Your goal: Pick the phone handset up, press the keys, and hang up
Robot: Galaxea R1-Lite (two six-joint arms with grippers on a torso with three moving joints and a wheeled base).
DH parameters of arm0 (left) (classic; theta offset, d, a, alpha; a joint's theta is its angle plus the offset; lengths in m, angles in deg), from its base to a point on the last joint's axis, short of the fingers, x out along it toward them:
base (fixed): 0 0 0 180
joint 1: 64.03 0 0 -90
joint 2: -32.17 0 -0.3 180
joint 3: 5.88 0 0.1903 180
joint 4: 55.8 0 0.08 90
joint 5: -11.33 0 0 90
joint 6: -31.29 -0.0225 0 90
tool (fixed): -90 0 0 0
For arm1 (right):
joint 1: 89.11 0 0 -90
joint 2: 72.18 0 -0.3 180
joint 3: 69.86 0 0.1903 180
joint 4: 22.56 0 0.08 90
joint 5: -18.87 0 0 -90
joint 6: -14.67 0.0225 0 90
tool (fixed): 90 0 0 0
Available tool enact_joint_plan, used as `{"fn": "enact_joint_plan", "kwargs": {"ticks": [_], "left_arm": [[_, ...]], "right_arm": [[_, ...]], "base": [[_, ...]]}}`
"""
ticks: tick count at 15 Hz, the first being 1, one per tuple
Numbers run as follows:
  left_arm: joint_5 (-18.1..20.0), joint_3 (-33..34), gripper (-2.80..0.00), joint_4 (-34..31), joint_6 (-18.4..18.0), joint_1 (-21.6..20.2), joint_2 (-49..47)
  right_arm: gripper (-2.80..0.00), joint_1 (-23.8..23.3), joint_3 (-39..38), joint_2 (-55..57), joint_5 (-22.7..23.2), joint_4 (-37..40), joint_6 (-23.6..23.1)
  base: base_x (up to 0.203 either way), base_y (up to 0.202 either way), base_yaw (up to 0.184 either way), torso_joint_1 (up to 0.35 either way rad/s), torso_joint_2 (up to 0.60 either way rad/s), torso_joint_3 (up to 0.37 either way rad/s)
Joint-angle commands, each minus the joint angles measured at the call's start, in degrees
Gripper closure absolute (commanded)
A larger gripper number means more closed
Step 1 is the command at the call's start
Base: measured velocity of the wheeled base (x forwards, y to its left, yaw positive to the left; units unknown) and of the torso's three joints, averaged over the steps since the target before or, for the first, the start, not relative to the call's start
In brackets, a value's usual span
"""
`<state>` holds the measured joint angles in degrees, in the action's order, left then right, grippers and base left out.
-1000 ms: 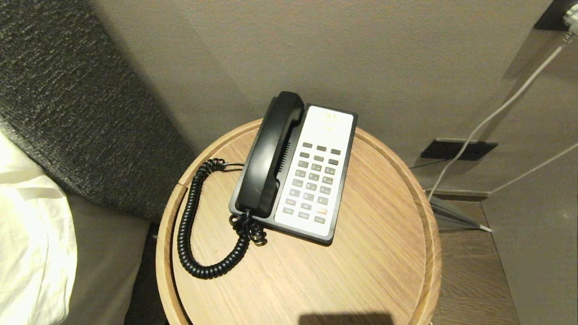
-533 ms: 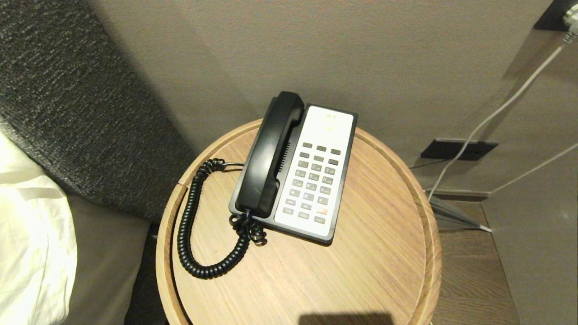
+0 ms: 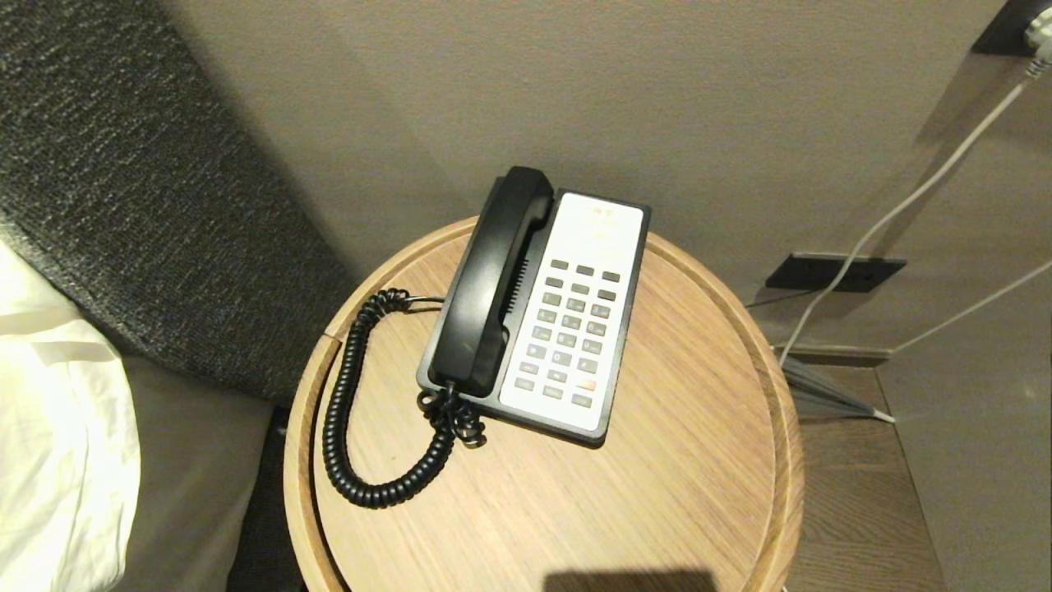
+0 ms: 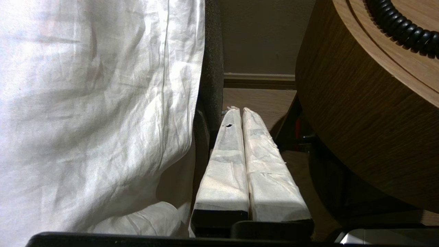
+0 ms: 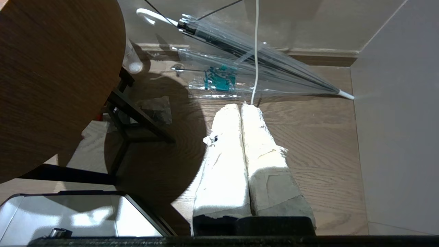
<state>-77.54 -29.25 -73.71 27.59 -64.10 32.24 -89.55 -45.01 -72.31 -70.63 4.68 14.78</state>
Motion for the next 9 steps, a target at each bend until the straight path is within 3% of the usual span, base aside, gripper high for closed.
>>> {"fn": "enact_joint_plan", "kwargs": {"ticks": [1, 3, 9], "left_arm": [[-0.07, 2.29, 0.0, 0.14, 0.41, -0.01, -0.07], [-1.11, 2.29, 0.0, 0.22, 3.22, -0.01, -0.07], [-1.12, 2.29, 0.0, 0.26, 3.26, -0.01, -0.07]], "right_arm": [[0.0, 0.0, 0.01, 0.05, 0.03, 0.04, -0.02], [0.0, 0.0, 0.01, 0.05, 0.03, 0.07, -0.02], [0.0, 0.0, 0.01, 0.05, 0.03, 0.08, -0.02]], "base": [[0.0, 0.0, 0.0, 0.0, 0.0, 0.0], [0.0, 0.0, 0.0, 0.001, 0.0, 0.094], [0.0, 0.0, 0.0, 0.004, 0.0, 0.191]]}}
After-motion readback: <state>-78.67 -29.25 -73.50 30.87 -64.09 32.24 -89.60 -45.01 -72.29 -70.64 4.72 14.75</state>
